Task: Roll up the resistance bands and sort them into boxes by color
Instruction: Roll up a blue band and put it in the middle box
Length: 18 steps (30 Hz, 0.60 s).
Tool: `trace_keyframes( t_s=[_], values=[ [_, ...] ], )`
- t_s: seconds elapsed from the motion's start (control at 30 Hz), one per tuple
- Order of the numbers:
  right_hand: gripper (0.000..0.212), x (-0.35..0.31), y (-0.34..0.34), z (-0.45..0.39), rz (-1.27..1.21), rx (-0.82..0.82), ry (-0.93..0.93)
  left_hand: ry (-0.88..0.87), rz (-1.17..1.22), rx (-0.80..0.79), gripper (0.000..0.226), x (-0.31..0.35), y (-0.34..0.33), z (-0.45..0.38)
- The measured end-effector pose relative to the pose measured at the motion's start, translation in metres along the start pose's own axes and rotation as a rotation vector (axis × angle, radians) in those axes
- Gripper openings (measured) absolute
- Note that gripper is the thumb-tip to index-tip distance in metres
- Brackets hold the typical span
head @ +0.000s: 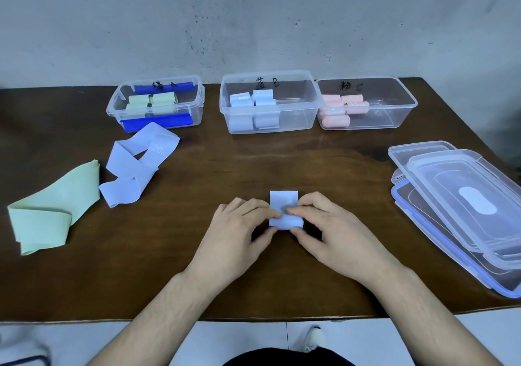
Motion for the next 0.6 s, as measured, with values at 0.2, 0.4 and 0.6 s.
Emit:
trace_keyframes(
  t_s=[0.2, 0.4, 0.6],
  values=[
    [0.03, -0.001, 0.002, -0.005, -0.015, 0.015, 0.011, 0.019, 0.034, -0.014, 0.023, -0.006, -0.003, -0.004],
    [0.028, 0.002, 0.003, -0.013, -0.036, 0.019, 0.012, -0.034, 0.015, 0.033, 0.024, 0.004, 0.002, -0.006],
    [0.036, 0.004, 0.002, -0.015, -0.004, 0.014, 0.008, -0.03, -0.018, 0.042, 0.022, -0.002, 0.0, -0.013]
  ],
)
Point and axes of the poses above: each hand's wrist, its own z-axis away from the middle knuckle, its own y-axis out of the back of the hand, x = y × z, the point moved 10 cm from there along -z, towards the middle knuckle, and after that the axes turned 12 degrees about -y, right-handed, at the moved point
